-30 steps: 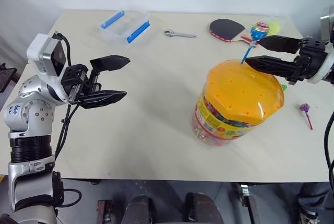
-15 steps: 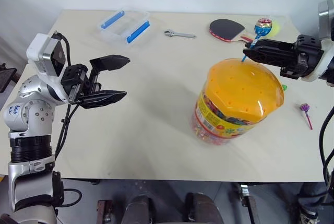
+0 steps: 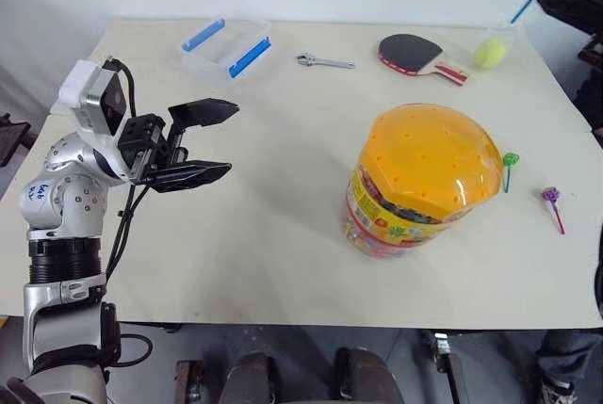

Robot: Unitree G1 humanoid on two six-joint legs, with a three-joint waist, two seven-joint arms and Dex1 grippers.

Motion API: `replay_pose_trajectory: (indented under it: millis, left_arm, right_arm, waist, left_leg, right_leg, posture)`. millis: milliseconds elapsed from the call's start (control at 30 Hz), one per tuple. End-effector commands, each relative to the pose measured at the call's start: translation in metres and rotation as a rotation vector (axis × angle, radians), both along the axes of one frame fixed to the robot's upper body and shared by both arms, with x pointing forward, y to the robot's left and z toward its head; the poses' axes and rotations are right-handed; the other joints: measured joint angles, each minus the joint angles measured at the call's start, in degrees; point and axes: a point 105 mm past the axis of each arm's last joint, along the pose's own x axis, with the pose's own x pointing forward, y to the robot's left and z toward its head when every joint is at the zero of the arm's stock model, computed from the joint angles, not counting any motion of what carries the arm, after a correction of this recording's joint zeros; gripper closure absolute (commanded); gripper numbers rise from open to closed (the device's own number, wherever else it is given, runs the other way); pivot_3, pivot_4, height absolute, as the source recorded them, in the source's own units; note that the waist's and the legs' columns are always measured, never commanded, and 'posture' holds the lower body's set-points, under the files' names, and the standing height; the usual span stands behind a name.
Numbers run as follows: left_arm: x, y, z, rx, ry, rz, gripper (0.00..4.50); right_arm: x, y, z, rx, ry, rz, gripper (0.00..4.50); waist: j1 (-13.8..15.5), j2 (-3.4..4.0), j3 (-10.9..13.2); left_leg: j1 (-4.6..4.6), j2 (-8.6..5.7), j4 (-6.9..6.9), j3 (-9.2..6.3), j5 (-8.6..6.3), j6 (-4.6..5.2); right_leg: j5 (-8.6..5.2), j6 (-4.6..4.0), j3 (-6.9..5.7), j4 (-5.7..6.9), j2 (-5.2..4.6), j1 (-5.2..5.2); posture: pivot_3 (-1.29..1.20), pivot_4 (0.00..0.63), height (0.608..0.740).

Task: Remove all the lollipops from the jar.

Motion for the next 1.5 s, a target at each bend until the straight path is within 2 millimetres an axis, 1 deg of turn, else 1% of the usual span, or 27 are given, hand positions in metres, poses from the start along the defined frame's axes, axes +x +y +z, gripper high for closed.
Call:
replay_pose_trajectory:
  millis: [33, 100, 133, 200, 233, 333, 400, 467, 500, 533, 733, 800, 900, 1000, 1100, 1167, 1233, 1267, 1367, 1433, 1467, 1500]
  left_arm:
    - [-0.003, 0.001, 0.008, 0.007, -0.052, -0.002, 0.0]
    - [-0.003, 0.001, 0.007, 0.015, -0.048, 0.001, 0.0]
    - [-0.003, 0.001, 0.007, 0.017, -0.047, 0.002, 0.0]
    - [-0.003, 0.003, 0.004, 0.038, -0.039, 0.016, 0.0]
    - [-0.002, 0.004, 0.002, 0.053, -0.034, 0.028, 0.0]
    - [-0.001, 0.004, -0.004, 0.082, -0.03, 0.045, 0.0]
    - [-0.001, 0.005, -0.007, 0.087, -0.026, 0.045, 0.0]
    - [-0.002, 0.005, -0.011, 0.093, -0.011, 0.054, 0.0]
    - [-0.001, 0.005, -0.014, 0.099, 0.004, 0.07, 0.0]
    - [0.002, 0.004, -0.018, 0.116, 0.026, 0.093, 0.0]
    - [0.009, 0.006, -0.035, 0.166, 0.098, 0.18, 0.0]
    - [0.009, 0.006, -0.037, 0.163, 0.105, 0.193, 0.0]
    - [0.013, 0.006, -0.041, 0.169, 0.15, 0.235, 0.0]
    - [0.014, 0.005, -0.038, 0.147, 0.145, 0.246, 0.0]
    - [0.011, 0.004, -0.039, 0.152, 0.156, 0.228, 0.0]
    - [0.009, 0.003, -0.041, 0.157, 0.173, 0.217, 0.0]
    - [0.009, 0.002, -0.043, 0.161, 0.168, 0.214, 0.0]
    - [0.01, 0.002, -0.043, 0.158, 0.167, 0.218, 0.0]
    - [0.009, 0.001, -0.044, 0.159, 0.167, 0.201, 0.0]
    - [0.008, 0.002, -0.044, 0.16, 0.168, 0.196, 0.0]
    - [0.008, 0.004, -0.045, 0.162, 0.17, 0.198, 0.0]
    - [0.008, 0.005, -0.046, 0.164, 0.171, 0.2, 0.0]
  right_arm:
    - [0.002, -0.048, -0.011, -0.006, 0.035, -0.229, 4.45]
    - [0.005, -0.072, -0.032, -0.007, 0.121, -0.34, 4.45]
    - [0.006, -0.079, -0.038, -0.008, 0.147, -0.37, 4.45]
    - [0.008, -0.116, -0.082, -0.045, 0.317, -0.545, 4.45]
    - [0.006, -0.132, -0.1, -0.06, 0.384, -0.619, 4.45]
    - [0.0, -0.156, -0.127, -0.079, 0.485, -0.726, 4.45]
    - [-0.004, -0.17, -0.142, -0.08, 0.533, -0.784, 4.45]
    - [-0.009, -0.191, -0.169, -0.052, 0.615, -0.88, 4.45]
    - [-0.012, -0.199, -0.183, -0.041, 0.658, -0.916, 4.45]
    - [-0.014, -0.202, -0.195, -0.038, 0.692, -0.93, 4.45]
    - [-0.019, -0.207, -0.232, -0.034, 0.794, -0.96, 4.45]
    - [-0.019, -0.206, -0.238, -0.031, 0.804, -0.964, 4.45]
    - [-0.021, -0.209, -0.241, -0.018, 0.809, -0.993, 3.79]
    - [-0.024, -0.208, -0.239, -0.014, 0.805, -0.984, 2.84]
    - [-0.028, -0.206, -0.233, -0.006, 0.781, -0.978, 1.74]
    - [-0.032, -0.205, -0.228, -0.01, 0.756, -0.974, 1.16]
    - [-0.035, -0.197, -0.22, -0.022, 0.705, -0.922, 0.5]
    - [-0.037, -0.192, -0.216, -0.038, 0.676, -0.883, 0.09]
    - [-0.038, -0.17, -0.19, -0.081, 0.512, -0.75, 0.04]
    - [-0.04, -0.156, -0.18, -0.099, 0.451, -0.67, 0.04]
    - [-0.04, -0.139, -0.172, -0.124, 0.38, -0.574, 0.04]
    - [-0.042, -0.127, -0.166, -0.144, 0.33, -0.509, 0.04]
  waist:
    - [-0.04, -0.01, 0.0]
    - [-0.11, 0.0, 0.0]
    - [-0.15, 0.0, 0.0]
    - [-0.16, 0.0, 0.0]
    - [-0.14, 0.0, 0.0]
    - [-0.13, 0.0, 0.0]
    - [-0.26, 0.08, -0.01]
    - [-0.34, 0.08, -0.01]
    - [-0.39, 0.09, -0.01]
    - [-0.44, 0.09, -0.01]
    - [-0.37, 0.09, -0.01]
    - [-0.3, 0.09, -0.01]
    - [-0.17, 0.09, -0.01]
    - [-0.07, 0.09, -0.01]
    - [-0.06, 0.09, -0.01]
    - [-0.11, 0.09, -0.01]
    - [-0.07, 0.11, -0.02]
    - [-0.04, 0.11, -0.02]
    - [0.0, 0.11, -0.02]
    - [-0.02, 0.11, -0.02]
    - [0.03, 0.11, -0.02]
    - [0.02, 0.11, -0.02]
  left_leg:
    - [0.0, 0.0, 0.01, 0.0, 0.0, 0.0]
    - [0.01, -0.02, -0.01, 0.04, 0.0, 0.01]
    - [0.01, -0.02, -0.02, 0.05, 0.0, 0.01]
    - [0.0, -0.02, -0.03, 0.09, 0.0, 0.01]
    - [0.01, -0.01, -0.06, 0.09, 0.0, 0.01]
    - [0.01, -0.02, -0.06, 0.1, 0.0, 0.01]
    - [0.02, -0.02, -0.06, 0.16, 0.0, 0.01]
    - [0.04, 0.01, -0.07, 0.19, 0.01, 0.01]
    - [0.04, 0.03, -0.06, 0.19, 0.01, 0.0]
    - [0.06, 0.03, -0.07, 0.2, 0.01, 0.0]
    - [0.06, 0.03, -0.07, 0.24, 0.01, 0.01]
    - [0.06, 0.03, -0.06, 0.23, 0.01, 0.01]
    - [0.06, 0.03, -0.06, 0.21, 0.01, 0.0]
    - [0.06, 0.03, -0.05, 0.21, 0.01, 0.0]
    - [0.05, 0.02, -0.06, 0.21, 0.0, 0.0]
    - [0.06, 0.02, -0.07, 0.21, 0.01, 0.01]
    - [0.06, 0.03, -0.08, 0.21, 0.01, 0.0]
    - [0.07, 0.03, -0.07, 0.21, 0.01, 0.0]
    - [0.07, 0.03, -0.07, 0.23, 0.0, 0.0]
    - [0.06, 0.03, -0.08, 0.23, 0.0, 0.0]
    - [0.07, 0.02, -0.07, 0.25, 0.0, 0.0]
    - [0.07, 0.02, -0.08, 0.25, 0.0, 0.0]
  right_leg:
    - [0.0, 0.0, 0.0, 0.01, 0.0, 0.0]
    - [0.0, 0.0, 0.01, 0.0, -0.02, 0.0]
    - [0.0, 0.0, 0.01, -0.02, -0.02, 0.0]
    - [0.0, 0.0, 0.03, -0.01, -0.02, -0.04]
    - [0.0, 0.0, 0.03, 0.0, -0.02, -0.05]
    - [0.0, 0.0, 0.03, 0.01, -0.03, -0.05]
    - [0.0, 0.0, 0.08, -0.02, -0.04, -0.05]
    - [0.0, 0.0, 0.09, -0.02, -0.02, -0.06]
    - [0.0, 0.0, 0.09, -0.02, 0.0, -0.06]
    - [0.0, 0.0, 0.11, -0.02, 0.0, -0.06]
    - [0.0, 0.0, 0.15, -0.03, -0.01, -0.06]
    - [0.0, 0.0, 0.15, -0.03, -0.01, -0.06]
    - [0.0, 0.0, 0.16, -0.03, -0.02, -0.06]
    - [0.0, 0.0, 0.16, -0.02, -0.02, -0.05]
    - [0.0, 0.0, 0.15, -0.02, -0.02, -0.05]
    - [0.0, 0.0, 0.16, -0.03, -0.02, -0.05]
    - [0.0, 0.0, 0.16, -0.03, -0.01, -0.05]
    - [0.0, 0.0, 0.16, -0.03, -0.01, -0.05]
    - [0.0, 0.0, 0.17, -0.05, 0.0, -0.05]
    - [0.0, 0.0, 0.18, -0.06, 0.0, -0.05]
    - [0.0, 0.0, 0.19, -0.06, 0.0, -0.05]
    - [0.0, 0.0, 0.2, -0.07, 0.0, -0.05]
  posture:
    - [0.0, 0.15, 0.74]
    - [0.0, 0.15, 0.74]
    - [0.0, 0.15, 0.74]
    - [0.0, 0.15, 0.74]
    - [0.0, 0.15, 0.74]
    - [0.0, 0.15, 0.74]
    - [0.0, 0.15, 0.74]
    - [0.0, 0.15, 0.74]
    - [0.0, 0.15, 0.74]
    - [0.0, 0.15, 0.74]
    - [0.0, 0.15, 0.74]
    - [0.0, 0.15, 0.74]
    - [0.0, 0.15, 0.74]
    - [0.0, 0.15, 0.74]
    - [0.0, 0.15, 0.74]
    - [0.0, 0.15, 0.74]
    - [0.0, 0.15, 0.74]
    - [0.0, 0.15, 0.74]
    - [0.0, 0.15, 0.74]
    - [0.0, 0.15, 0.74]
    - [0.0, 0.15, 0.74]
    - [0.0, 0.15, 0.74]
